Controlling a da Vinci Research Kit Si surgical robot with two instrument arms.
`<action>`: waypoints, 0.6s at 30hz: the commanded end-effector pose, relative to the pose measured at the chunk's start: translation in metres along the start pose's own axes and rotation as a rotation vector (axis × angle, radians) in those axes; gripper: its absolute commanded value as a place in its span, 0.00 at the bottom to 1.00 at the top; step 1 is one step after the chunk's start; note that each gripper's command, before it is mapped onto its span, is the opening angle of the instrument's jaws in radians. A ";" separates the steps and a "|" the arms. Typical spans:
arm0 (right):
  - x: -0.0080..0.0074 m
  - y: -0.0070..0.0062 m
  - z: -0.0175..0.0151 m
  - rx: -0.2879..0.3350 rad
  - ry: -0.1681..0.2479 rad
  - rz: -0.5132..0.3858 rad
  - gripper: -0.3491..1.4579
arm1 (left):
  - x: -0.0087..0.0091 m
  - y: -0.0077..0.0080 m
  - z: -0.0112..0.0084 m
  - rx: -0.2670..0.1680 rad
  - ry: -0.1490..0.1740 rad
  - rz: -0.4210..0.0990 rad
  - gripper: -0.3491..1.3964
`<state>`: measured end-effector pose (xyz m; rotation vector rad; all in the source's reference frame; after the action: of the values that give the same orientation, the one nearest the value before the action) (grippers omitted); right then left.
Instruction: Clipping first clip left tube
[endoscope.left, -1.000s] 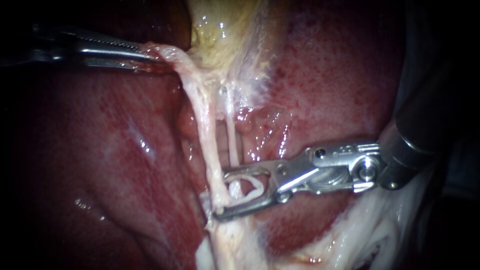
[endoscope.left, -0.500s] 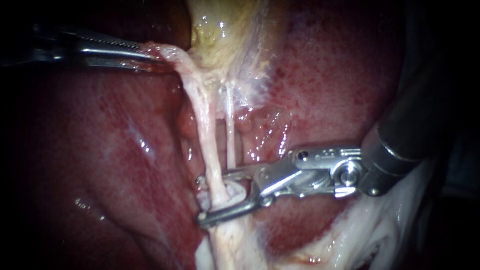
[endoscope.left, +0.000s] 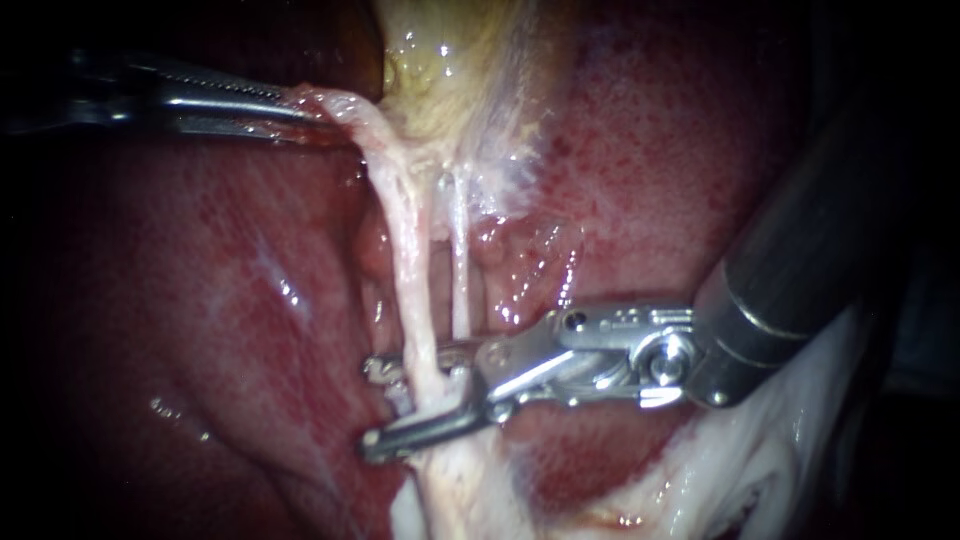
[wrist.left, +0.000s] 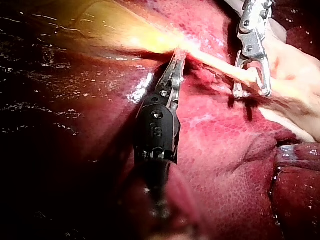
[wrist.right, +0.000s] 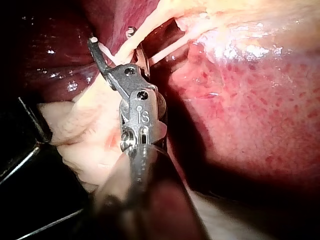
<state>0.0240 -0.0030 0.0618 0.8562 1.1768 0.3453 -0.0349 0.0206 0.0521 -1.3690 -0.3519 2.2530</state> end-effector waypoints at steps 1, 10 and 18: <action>0.0002 -0.0003 0.0001 0.003 -0.001 -0.002 0.45 | 0.0000 0.0000 0.0000 -0.001 0.000 0.000 0.00; 0.0014 -0.0019 0.0004 0.004 0.001 0.000 0.45 | 0.0000 0.0000 0.0000 -0.001 0.000 0.000 0.00; 0.0018 -0.0021 0.0000 0.002 0.004 0.014 0.43 | 0.0000 0.0000 0.0000 -0.001 0.000 0.000 0.00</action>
<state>0.0243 -0.0031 0.0590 0.8650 1.1769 0.3574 -0.0348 0.0206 0.0521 -1.3693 -0.3527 2.2533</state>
